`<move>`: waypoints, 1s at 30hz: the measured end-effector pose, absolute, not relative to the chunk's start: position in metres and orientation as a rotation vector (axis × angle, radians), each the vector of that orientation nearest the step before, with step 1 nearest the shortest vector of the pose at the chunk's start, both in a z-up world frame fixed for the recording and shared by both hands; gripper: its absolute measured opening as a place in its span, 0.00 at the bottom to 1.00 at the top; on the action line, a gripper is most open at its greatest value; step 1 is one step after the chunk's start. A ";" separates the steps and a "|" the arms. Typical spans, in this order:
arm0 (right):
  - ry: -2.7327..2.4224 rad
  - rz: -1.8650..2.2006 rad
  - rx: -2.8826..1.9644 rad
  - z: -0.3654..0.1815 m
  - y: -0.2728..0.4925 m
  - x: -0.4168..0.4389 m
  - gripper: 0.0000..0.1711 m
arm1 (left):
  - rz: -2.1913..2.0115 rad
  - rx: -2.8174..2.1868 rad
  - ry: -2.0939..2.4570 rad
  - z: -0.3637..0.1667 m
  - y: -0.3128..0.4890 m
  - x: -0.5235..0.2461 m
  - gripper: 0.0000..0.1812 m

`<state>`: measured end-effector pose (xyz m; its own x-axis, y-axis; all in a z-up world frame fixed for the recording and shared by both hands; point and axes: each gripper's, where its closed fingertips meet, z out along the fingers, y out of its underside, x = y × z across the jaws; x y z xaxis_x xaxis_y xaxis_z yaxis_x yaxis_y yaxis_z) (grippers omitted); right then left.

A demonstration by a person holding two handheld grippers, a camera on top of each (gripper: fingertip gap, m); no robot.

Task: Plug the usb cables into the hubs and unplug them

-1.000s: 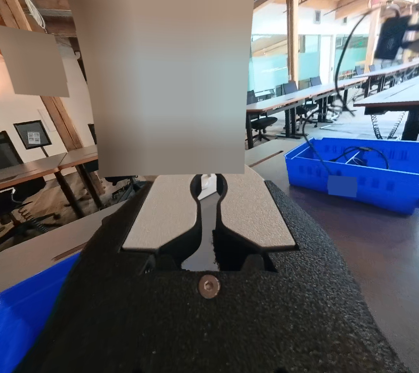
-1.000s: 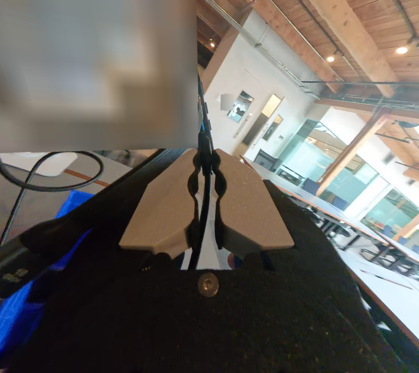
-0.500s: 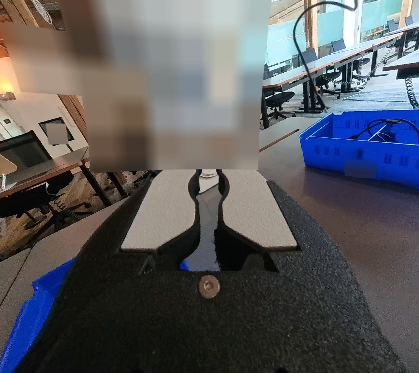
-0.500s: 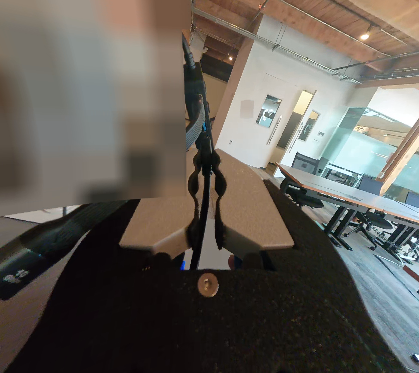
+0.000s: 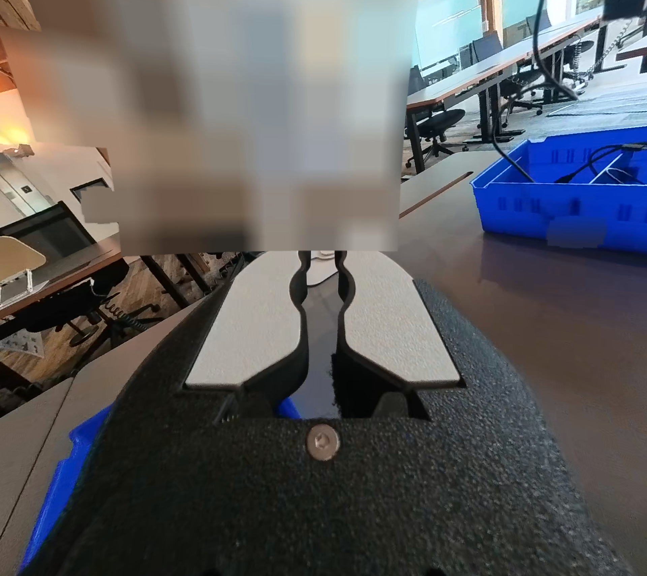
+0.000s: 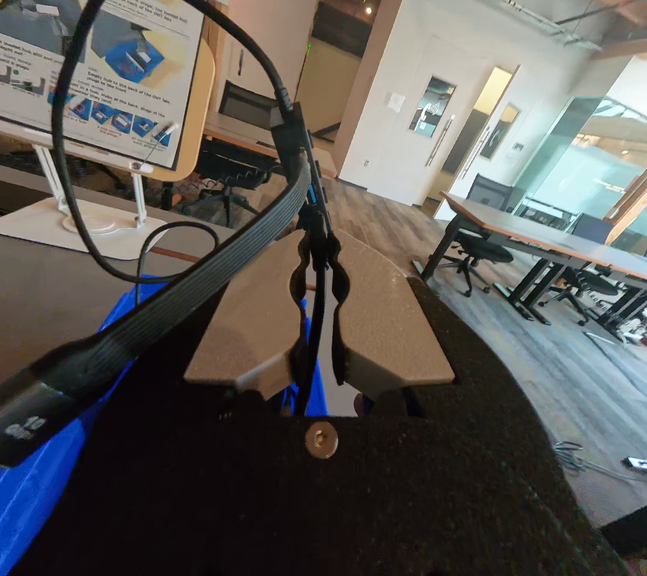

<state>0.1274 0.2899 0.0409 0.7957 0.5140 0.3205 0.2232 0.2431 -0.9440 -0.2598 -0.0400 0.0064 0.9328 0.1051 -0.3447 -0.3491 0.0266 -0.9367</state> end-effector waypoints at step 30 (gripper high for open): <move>-0.786 0.188 -1.477 -0.034 0.271 0.135 0.05 | 0.412 -1.585 0.156 -0.014 -0.030 -0.283 0.07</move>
<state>0.1347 0.2712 -0.0343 0.7435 0.5665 0.3553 0.3448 0.1304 -0.9296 -0.2825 -0.0296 -0.0136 0.9231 0.1517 -0.3535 -0.3476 -0.0649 -0.9354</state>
